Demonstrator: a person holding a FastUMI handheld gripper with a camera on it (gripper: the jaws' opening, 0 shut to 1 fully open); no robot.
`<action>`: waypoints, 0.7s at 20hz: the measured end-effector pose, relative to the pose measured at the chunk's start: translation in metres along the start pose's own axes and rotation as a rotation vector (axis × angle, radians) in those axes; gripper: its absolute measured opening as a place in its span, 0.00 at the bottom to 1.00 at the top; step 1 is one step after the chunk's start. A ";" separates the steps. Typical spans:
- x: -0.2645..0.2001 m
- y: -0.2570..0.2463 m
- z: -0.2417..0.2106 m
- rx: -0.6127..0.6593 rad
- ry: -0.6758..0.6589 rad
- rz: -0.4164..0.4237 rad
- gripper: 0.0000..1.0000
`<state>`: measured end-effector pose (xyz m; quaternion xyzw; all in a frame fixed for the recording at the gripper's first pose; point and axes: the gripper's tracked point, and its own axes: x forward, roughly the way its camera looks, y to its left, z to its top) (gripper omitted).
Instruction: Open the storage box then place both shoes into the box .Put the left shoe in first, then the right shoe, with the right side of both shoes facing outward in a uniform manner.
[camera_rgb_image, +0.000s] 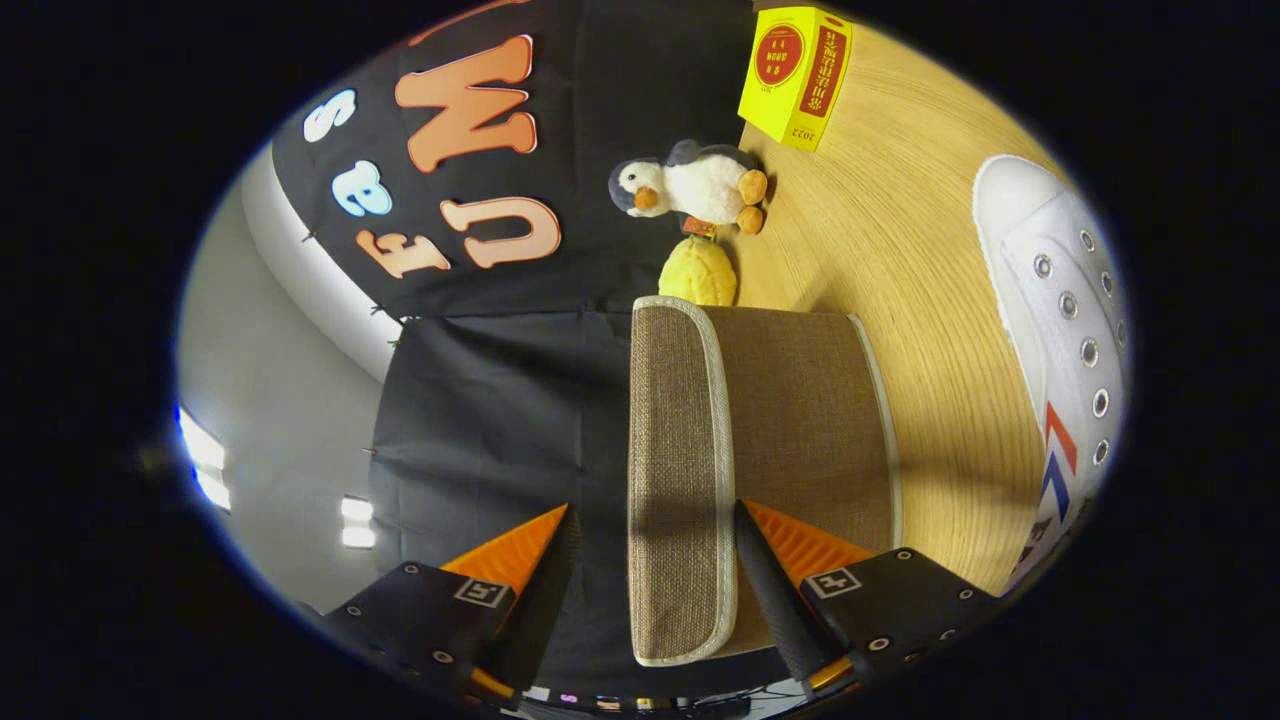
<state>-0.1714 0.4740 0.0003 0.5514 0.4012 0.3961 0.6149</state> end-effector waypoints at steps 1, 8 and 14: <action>-0.003 -0.003 0.001 -0.007 0.000 -0.002 0.89; -0.011 0.002 0.000 0.055 -0.017 0.081 0.49; -0.010 0.024 -0.006 0.063 -0.013 0.137 0.12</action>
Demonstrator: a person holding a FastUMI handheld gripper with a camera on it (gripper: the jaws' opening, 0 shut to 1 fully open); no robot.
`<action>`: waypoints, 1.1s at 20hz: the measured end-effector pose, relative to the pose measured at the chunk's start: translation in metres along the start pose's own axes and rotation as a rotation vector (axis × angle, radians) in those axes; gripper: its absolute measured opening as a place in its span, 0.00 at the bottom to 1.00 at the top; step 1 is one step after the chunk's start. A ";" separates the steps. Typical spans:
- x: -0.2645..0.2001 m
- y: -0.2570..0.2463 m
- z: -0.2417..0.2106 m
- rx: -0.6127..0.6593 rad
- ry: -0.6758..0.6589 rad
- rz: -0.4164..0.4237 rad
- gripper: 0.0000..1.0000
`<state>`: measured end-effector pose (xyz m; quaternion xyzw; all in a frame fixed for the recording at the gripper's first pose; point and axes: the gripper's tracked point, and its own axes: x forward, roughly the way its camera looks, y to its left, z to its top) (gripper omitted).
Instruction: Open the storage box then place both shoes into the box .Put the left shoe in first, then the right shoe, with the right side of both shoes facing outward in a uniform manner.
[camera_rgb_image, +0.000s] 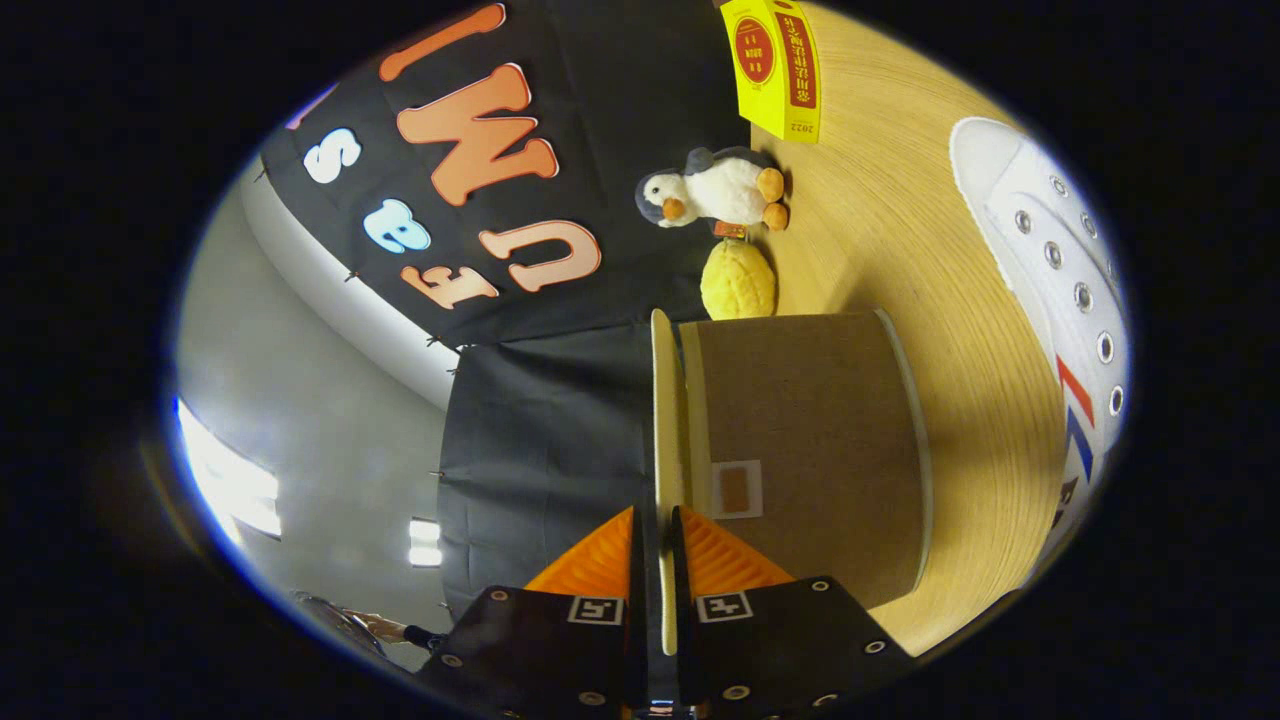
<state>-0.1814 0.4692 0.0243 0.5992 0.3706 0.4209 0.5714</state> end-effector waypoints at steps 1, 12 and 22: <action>0.006 -0.011 -0.003 -0.027 0.014 -0.065 0.10; 0.076 0.121 -0.039 -0.289 0.017 -0.093 0.04; 0.206 0.139 -0.117 -0.496 0.084 -0.225 0.08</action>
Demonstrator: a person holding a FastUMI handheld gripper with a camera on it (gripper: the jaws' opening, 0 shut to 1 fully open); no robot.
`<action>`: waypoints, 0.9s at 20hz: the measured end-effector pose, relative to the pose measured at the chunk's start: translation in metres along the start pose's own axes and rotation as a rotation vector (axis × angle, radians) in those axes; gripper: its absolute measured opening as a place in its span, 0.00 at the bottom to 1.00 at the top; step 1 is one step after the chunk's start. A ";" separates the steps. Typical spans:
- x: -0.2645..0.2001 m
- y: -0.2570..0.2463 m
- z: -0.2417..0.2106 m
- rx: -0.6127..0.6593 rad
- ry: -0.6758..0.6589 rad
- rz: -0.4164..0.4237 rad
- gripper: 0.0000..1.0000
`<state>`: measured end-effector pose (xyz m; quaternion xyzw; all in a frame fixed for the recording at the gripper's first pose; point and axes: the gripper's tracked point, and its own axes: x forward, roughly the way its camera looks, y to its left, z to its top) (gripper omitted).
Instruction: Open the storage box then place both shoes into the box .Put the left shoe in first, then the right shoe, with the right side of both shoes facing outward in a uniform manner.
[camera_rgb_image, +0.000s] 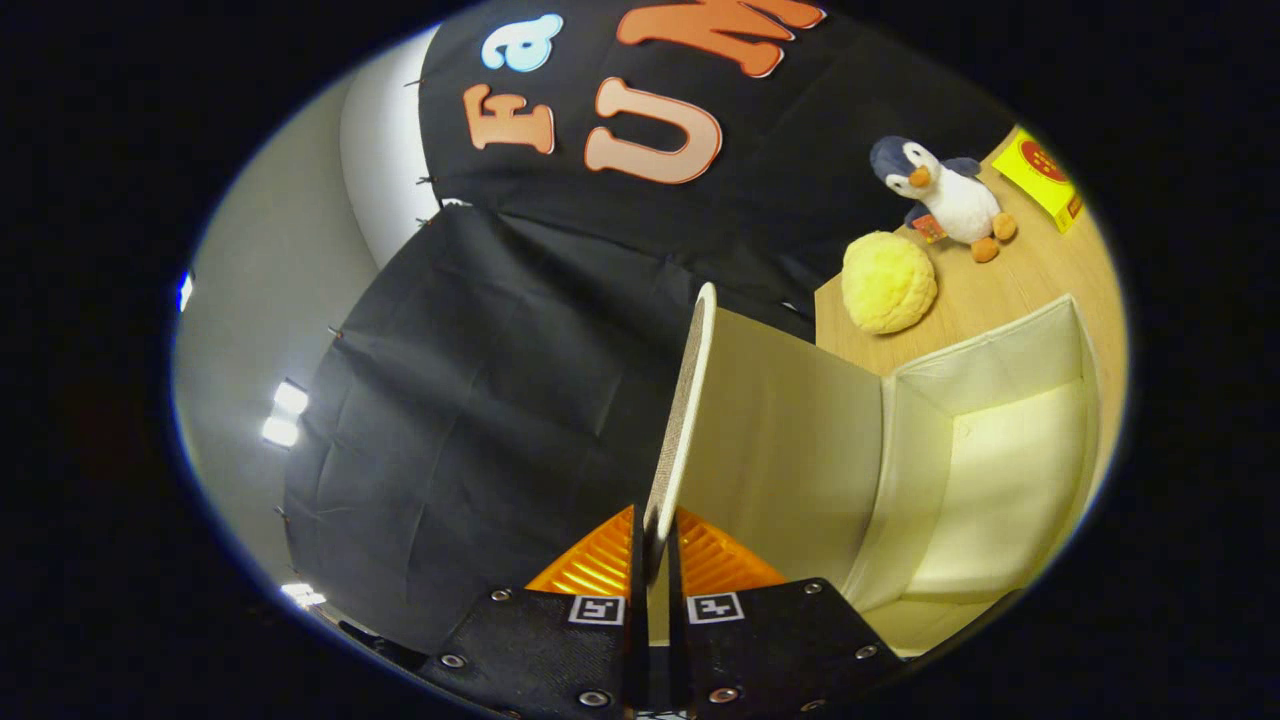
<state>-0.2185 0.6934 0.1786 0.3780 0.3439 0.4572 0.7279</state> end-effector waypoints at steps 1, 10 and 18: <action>0.011 0.001 -0.008 -0.041 0.013 -0.027 0.09; 0.021 -0.040 -0.039 -0.275 0.084 -0.235 0.98; -0.110 -0.140 0.036 -0.367 -0.132 -0.514 0.98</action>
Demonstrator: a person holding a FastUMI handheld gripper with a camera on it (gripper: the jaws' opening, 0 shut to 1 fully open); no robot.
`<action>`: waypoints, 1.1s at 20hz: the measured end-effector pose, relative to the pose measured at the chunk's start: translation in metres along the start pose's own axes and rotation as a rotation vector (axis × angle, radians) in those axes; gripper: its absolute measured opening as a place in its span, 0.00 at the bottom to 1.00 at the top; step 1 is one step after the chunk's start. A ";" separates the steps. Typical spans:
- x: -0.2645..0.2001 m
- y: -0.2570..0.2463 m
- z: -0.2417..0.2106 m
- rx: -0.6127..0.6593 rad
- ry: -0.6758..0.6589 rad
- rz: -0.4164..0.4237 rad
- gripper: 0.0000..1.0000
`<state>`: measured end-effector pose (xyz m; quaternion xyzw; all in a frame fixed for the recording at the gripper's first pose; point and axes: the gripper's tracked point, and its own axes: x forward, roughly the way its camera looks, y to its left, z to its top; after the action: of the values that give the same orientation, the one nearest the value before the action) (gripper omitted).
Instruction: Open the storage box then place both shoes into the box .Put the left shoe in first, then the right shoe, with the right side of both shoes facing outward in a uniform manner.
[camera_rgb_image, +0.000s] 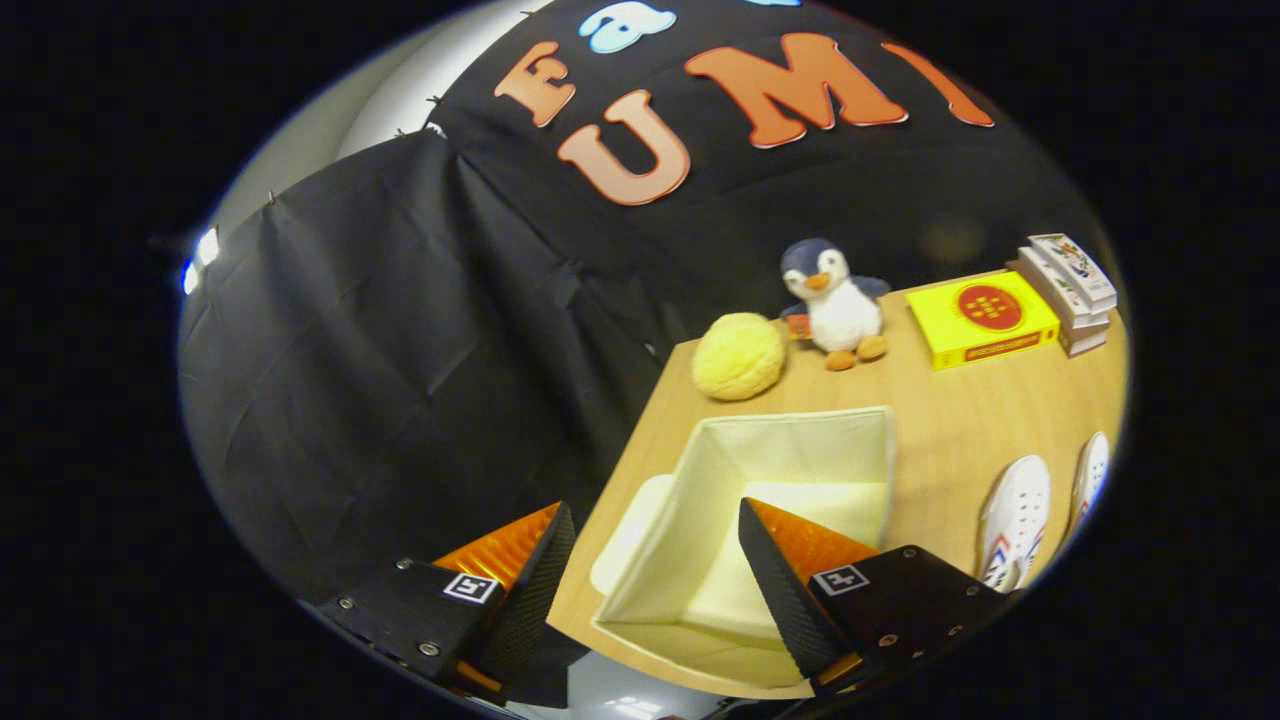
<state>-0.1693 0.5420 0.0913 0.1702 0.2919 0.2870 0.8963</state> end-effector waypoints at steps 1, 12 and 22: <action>-0.010 -0.032 0.002 -0.010 -0.020 -0.064 0.98; -0.085 -0.272 -0.042 -0.065 -0.007 -0.522 0.96; -0.065 -0.302 -0.113 -0.031 0.183 -0.477 0.54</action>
<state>-0.1571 0.2828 -0.1110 0.0563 0.3993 0.0861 0.9110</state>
